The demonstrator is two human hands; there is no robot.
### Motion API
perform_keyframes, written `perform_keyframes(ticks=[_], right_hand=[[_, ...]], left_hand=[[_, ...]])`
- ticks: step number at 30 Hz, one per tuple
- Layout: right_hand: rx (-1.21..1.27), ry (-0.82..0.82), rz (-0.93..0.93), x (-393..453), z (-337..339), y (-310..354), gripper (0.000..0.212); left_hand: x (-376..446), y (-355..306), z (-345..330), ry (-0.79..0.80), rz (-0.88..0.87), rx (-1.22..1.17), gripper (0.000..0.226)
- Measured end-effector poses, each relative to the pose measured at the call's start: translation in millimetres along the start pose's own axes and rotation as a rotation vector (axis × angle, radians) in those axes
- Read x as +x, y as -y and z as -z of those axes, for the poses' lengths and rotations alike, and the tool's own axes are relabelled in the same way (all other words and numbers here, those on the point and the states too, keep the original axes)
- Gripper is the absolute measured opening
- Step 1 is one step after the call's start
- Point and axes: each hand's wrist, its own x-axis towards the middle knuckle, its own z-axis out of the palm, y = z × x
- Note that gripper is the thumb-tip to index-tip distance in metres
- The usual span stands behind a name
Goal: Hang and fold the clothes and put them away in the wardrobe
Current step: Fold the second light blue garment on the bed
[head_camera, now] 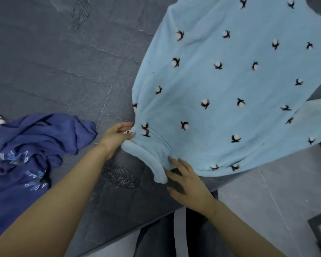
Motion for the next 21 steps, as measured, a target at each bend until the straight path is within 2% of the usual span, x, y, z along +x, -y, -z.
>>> perform_keyframes(ticks=[2,4,7,9,11,14,16,19,21], right_hand=[[0.239,-0.057,-0.113,-6.3,14.1,1.9,0.045],[0.412,-0.213,-0.234,-12.6,31.7,1.0,0.037],[0.470,-0.365,-0.362,-23.3,62.5,-9.4,0.029],[0.472,-0.406,-0.406,-32.8,86.8,-26.1,0.029],[0.429,-0.406,-0.406,-45.1,113.0,-48.1,0.029],[0.325,-0.381,-0.376,-64.5,156.0,-86.2,0.029],[0.219,-0.365,-0.308,-75.7,188.9,-115.5,0.028],[-0.043,-0.335,-0.230,-88.9,241.8,-166.2,0.030],[-0.159,-0.319,-0.241,-90.4,276.4,-197.0,0.037]], left_hand=[[-7.3,3.2,-6.0,-0.108,-0.027,0.031,0.043],[-19.5,-2.0,-21.9,-0.216,-0.121,0.183,0.039],[-54.4,-16.7,-50.9,-0.506,-0.485,0.603,0.032],[-79.8,-24.5,-81.6,-0.525,-0.654,0.659,0.025],[-96.2,-25.0,-124.5,-0.406,-0.661,0.563,0.021],[-106.2,-13.2,-200.3,-0.207,-0.464,0.408,0.016],[-105.1,-1.6,-250.1,-0.157,-0.257,0.221,0.013],[-104.6,14.8,-317.8,-0.167,0.192,-0.326,0.006],[-108.4,31.9,-356.1,-0.204,0.397,-0.649,0.001]])
